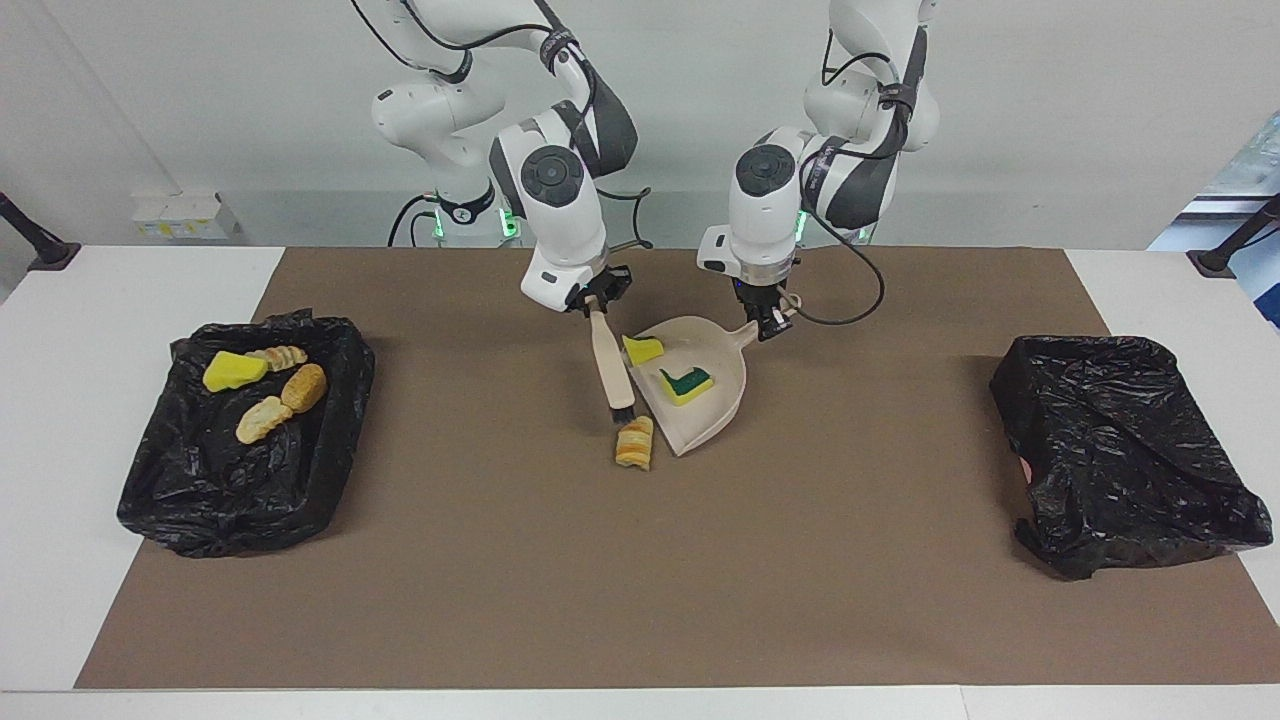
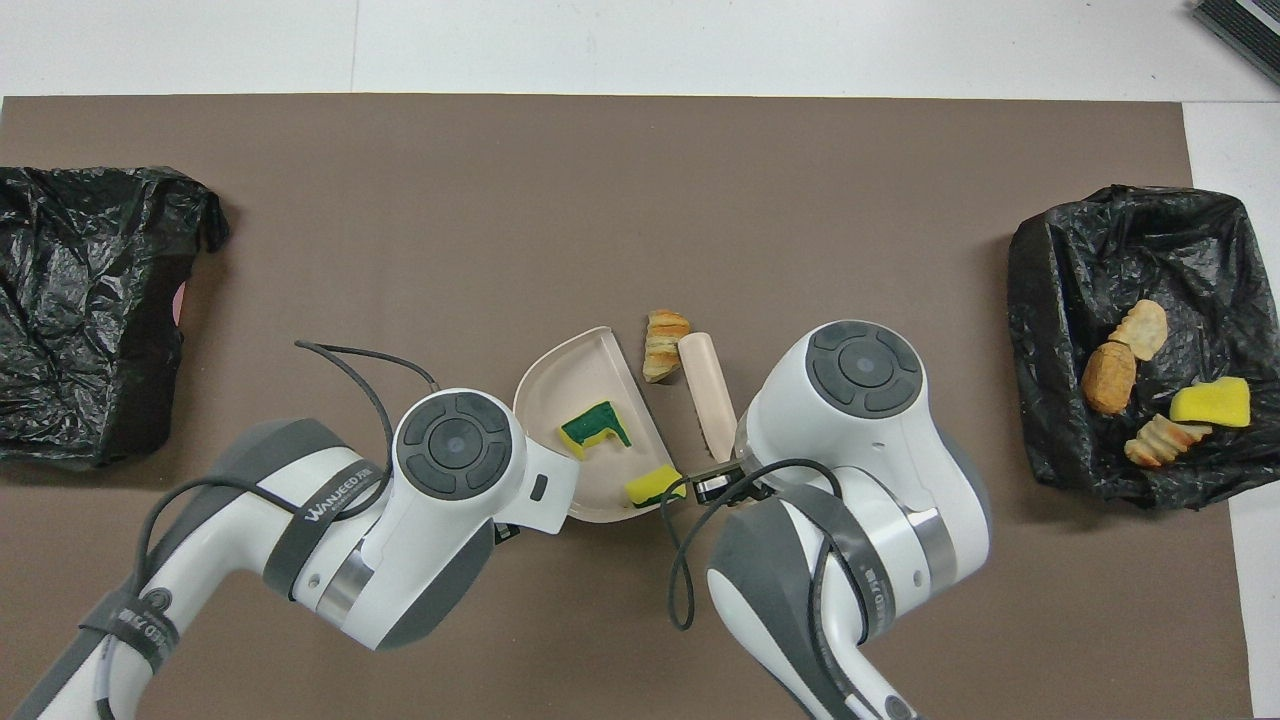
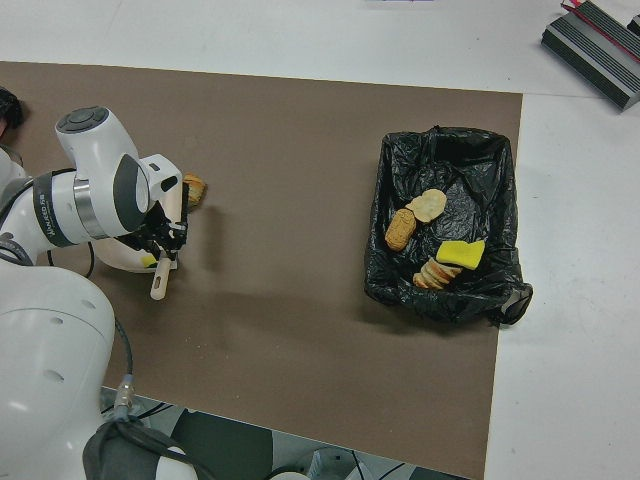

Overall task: Sweep and dump trash in bin
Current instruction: 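Sweep the sponge scraps and cracker into the dustpan with the right gripper's brush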

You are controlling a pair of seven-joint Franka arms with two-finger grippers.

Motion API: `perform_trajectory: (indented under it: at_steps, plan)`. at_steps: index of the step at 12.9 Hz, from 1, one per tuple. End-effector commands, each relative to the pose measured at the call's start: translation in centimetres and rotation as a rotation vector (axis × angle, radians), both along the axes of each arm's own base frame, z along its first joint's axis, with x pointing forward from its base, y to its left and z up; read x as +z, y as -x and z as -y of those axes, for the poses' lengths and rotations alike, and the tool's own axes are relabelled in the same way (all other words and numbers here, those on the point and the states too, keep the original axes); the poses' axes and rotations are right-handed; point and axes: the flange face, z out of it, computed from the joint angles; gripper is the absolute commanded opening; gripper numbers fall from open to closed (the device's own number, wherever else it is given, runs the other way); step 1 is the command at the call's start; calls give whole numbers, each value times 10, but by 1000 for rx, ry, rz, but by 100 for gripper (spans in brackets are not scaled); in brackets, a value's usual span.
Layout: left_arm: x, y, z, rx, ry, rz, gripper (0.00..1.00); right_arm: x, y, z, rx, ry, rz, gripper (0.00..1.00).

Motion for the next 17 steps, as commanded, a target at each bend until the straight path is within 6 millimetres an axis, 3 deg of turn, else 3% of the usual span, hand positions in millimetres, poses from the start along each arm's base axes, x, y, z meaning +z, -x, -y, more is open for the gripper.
perform_trajectory:
  at_steps: [1, 4, 7, 8, 10, 13, 15, 17]
  plan:
    - [-1, -8, -22, 48, 9, 9, 0, -6, -17, 31, 114, 72, 42, 0]
    - [-4, -15, -30, 68, 7, 6, 0, -37, -47, 23, 151, 89, 85, 0]
    - [-4, -14, -31, 67, 6, 3, 0, -55, -58, -28, 189, 74, 82, 0]
    - [-4, -13, -31, 65, 5, 2, 0, -56, -58, -33, 185, 60, 92, 0]
    - [-5, -13, -31, 56, 5, -1, 0, -66, -45, -36, 217, 52, 76, 0]
    - [-5, -12, -30, 51, 8, 3, 0, -61, -11, -68, 221, -73, -10, 0]
    - [-5, -13, -31, 47, 9, 3, 0, -51, 11, -91, 265, -128, -59, 0]
    - [-2, -17, -32, 3, 16, 1, 0, -31, 21, -95, 274, -149, -69, 0]
